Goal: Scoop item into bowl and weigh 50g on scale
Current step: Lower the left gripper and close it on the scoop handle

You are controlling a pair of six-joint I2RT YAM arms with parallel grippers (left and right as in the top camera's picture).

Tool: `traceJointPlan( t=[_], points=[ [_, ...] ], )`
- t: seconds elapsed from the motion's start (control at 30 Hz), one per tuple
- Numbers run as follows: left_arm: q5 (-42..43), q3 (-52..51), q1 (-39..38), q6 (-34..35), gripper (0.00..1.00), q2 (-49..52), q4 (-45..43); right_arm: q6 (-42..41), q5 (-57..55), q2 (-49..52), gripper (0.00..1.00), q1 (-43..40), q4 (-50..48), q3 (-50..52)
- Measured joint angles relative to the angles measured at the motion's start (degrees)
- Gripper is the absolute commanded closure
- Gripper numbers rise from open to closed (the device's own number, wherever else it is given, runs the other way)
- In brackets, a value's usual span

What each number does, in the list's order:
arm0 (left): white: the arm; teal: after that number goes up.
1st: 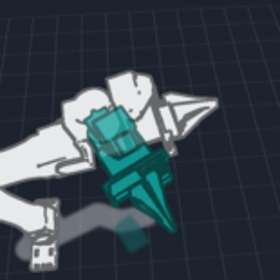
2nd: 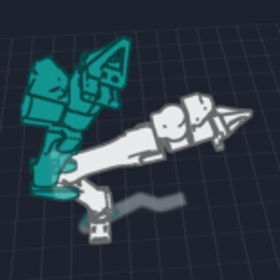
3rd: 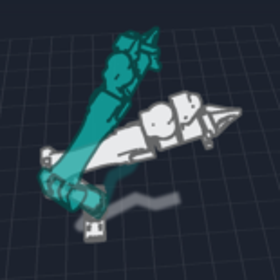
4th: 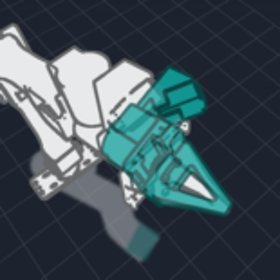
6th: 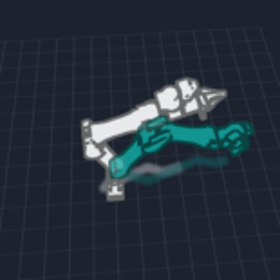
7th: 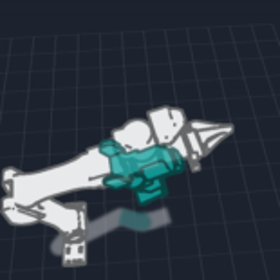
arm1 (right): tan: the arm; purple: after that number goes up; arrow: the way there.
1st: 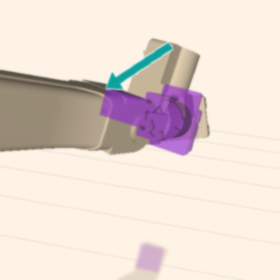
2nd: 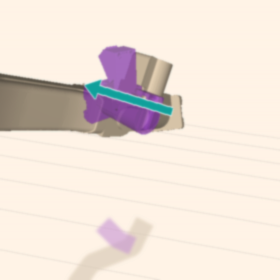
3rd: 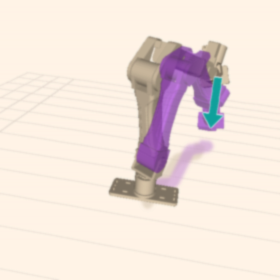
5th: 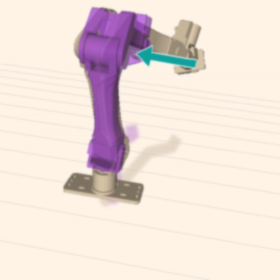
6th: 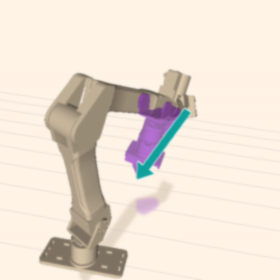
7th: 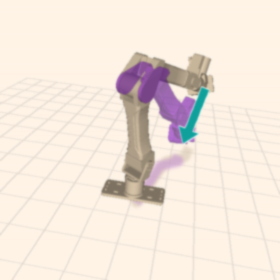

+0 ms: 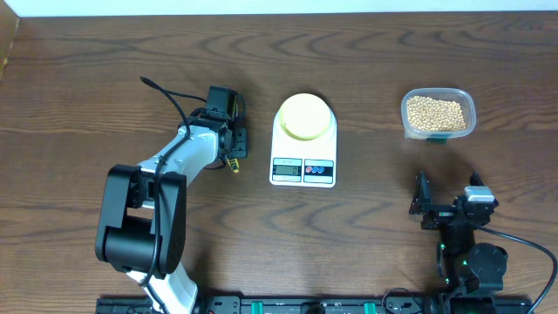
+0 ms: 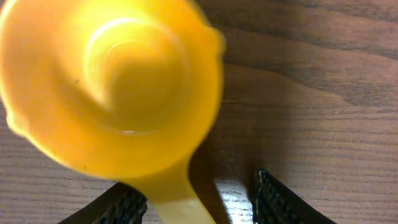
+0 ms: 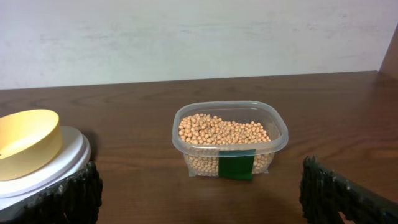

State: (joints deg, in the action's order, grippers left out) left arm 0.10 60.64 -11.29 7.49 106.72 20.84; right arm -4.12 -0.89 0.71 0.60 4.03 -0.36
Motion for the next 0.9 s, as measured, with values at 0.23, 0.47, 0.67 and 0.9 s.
traceJointPlan(
  t=[0.23, 0.47, 0.67, 0.9],
  points=[
    [0.0, 0.0, 0.0, 0.0, 0.62, 0.2, -0.8, 0.0, 0.0, 0.0, 0.01, 0.0, 0.0, 0.0],
    [0.0, 0.0, 0.0, 0.2, 0.61, 0.2, -0.9, 0.0, 0.0, 0.0, 0.01, 0.0, 0.0, 0.0],
    [-0.1, 0.0, 0.0, 0.2, 0.6, 0.4, -2.2, 0.0, 0.0, 0.0, 0.01, 0.0, 0.0, 0.0],
    [-1.8, 0.0, 0.0, 4.3, 0.6, 0.6, -2.8, 0.0, 0.0, 0.0, 0.01, 0.0, 0.0, 0.0]
  ],
)
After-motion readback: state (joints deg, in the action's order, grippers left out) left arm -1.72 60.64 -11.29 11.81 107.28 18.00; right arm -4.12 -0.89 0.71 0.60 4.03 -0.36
